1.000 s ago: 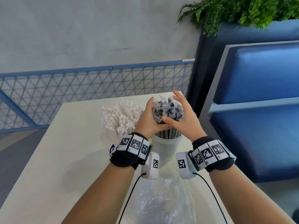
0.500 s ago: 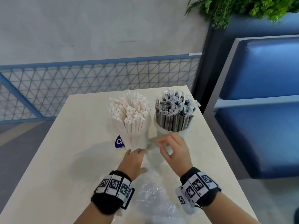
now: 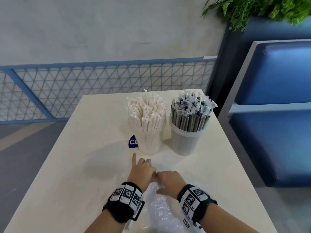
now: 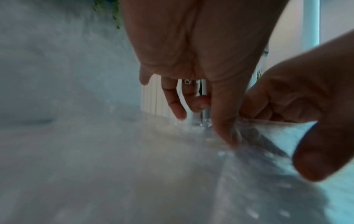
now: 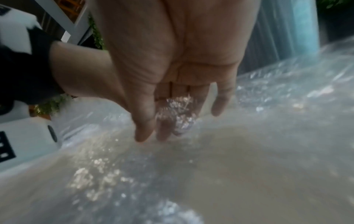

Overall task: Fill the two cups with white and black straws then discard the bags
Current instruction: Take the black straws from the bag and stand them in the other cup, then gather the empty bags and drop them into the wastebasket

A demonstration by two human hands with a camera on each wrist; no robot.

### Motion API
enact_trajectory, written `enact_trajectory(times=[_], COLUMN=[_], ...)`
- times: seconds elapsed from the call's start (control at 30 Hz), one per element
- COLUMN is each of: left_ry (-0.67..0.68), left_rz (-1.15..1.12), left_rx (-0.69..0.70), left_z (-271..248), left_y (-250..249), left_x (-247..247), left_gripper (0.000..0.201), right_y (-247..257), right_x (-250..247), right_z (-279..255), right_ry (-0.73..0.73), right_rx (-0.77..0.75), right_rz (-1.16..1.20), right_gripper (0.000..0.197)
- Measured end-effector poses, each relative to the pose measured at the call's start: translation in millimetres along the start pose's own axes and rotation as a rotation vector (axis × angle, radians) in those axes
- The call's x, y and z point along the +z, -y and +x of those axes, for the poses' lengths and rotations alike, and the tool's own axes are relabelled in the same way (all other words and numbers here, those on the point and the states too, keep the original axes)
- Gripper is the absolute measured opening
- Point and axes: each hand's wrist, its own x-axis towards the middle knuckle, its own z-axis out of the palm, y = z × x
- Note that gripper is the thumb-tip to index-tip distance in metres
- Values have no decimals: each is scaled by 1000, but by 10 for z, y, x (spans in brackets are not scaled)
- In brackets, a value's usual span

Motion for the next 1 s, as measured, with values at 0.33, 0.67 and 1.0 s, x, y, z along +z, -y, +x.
enact_trajectory(times=[0.33,0.67,1.0], left_ry=[-820,-210,-371], left_rz=[-642,-1825,-1659], left_rx=[-496,-336,-79], left_z=[-676,-911,-975], left_y=[621,871,1085], left_x=[-343,-71,-301], left_gripper=[100,111,19], right_y=[199,717,808], right_x=[-237,-314,-256], right_z=[-35,-50,-148], right_ry=[-469,-611,-612], right_rx=[-48,-164,-117], right_rz=[520,1113,1010], right_gripper=[12,15,26])
